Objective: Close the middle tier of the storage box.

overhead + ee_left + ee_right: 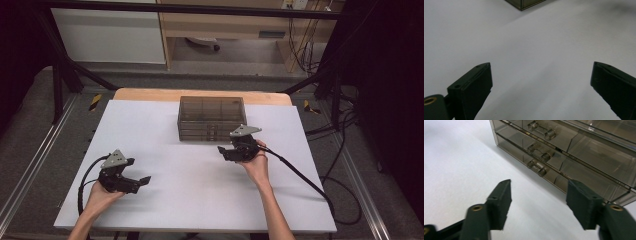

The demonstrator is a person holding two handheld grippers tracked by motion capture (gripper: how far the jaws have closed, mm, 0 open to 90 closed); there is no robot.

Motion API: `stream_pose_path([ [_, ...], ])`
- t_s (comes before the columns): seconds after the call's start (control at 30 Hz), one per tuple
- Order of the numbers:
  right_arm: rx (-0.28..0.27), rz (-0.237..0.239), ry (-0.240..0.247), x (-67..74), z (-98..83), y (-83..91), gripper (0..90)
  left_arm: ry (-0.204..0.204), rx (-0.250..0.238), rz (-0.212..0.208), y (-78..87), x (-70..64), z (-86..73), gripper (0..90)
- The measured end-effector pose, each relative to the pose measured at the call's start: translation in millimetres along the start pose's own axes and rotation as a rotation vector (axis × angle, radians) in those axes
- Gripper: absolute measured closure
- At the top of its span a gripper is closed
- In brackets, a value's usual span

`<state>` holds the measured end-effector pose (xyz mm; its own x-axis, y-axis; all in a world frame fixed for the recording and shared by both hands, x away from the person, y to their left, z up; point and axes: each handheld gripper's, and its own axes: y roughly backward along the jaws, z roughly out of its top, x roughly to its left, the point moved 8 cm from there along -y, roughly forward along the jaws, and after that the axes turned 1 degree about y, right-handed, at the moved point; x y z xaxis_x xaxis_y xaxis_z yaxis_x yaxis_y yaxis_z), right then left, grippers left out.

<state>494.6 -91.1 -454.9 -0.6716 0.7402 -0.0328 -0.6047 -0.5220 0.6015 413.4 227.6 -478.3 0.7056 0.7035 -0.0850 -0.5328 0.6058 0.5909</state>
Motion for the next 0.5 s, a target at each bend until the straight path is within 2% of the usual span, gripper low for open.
stream_pose_path([
  [0.1,0.009,0.005,-0.016,0.5,-2.3,3.7,26.8,0.001,0.001,0.000,-0.1,0.0,0.0,3.3],
  [0.27,0.011,0.020,-0.009,2.7,-4.5,8.7,16.0,0.002,0.000,-0.001,-0.1,0.0,0.0,3.3],
  [0.4,0.007,0.014,-0.023,3.4,-7.4,12.1,8.6,0.002,0.001,-0.001,-0.2,0.1,-0.2,3.3],
  [0.5,0.028,0.004,-0.013,3.4,-11.1,14.5,3.9,0.002,0.000,0.000,-0.1,0.2,0.0,3.3],
])
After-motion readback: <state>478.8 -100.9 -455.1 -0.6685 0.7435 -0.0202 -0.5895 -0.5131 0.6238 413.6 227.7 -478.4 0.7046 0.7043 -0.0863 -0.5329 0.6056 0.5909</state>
